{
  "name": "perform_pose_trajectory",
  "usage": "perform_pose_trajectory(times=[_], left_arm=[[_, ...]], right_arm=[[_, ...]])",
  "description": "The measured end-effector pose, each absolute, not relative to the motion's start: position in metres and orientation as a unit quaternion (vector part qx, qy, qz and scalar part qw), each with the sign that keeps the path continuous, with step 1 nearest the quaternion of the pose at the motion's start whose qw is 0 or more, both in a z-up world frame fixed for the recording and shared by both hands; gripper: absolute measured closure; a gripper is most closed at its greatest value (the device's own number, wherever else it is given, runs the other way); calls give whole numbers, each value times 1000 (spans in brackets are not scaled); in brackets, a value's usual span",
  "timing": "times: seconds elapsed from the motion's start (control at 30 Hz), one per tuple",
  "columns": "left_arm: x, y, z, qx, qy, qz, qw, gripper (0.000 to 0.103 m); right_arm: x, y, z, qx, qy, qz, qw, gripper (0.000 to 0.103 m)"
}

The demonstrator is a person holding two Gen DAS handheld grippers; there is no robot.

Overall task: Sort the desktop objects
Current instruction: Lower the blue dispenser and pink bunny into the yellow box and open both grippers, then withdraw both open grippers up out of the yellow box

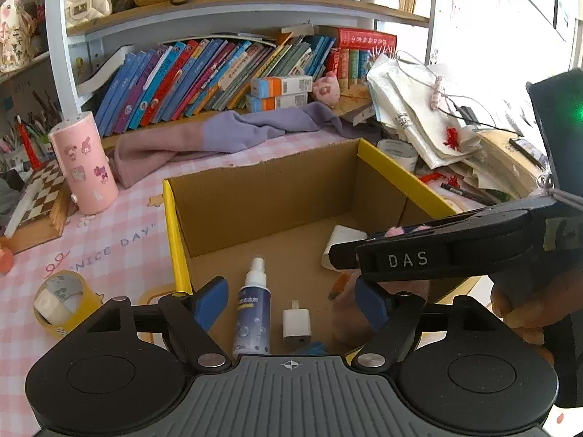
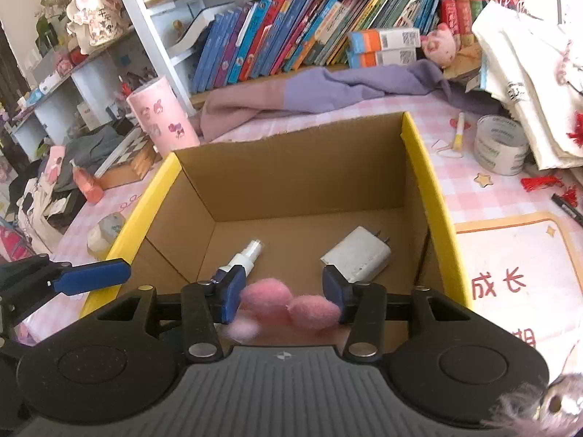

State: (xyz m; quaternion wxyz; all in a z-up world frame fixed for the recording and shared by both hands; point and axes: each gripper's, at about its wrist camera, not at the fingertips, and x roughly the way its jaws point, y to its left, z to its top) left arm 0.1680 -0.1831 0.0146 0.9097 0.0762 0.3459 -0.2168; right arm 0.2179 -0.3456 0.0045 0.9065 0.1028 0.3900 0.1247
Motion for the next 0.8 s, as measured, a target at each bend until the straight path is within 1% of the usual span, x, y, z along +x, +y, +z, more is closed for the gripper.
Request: perform_pose_trajectory(times=[0.2,0.7,0.8], left_arm=[[153,-180,23,74,332,-213,916,20],[109,-150,24,53,324,-204,922,19],[103,-144,22,47,328,-211,919,19]], right_arm=[[201,-349,15,94,366,113,919,57],[140,-348,24,71,333,64,938,53],[123,-346,28,62,317,46,945,51]])
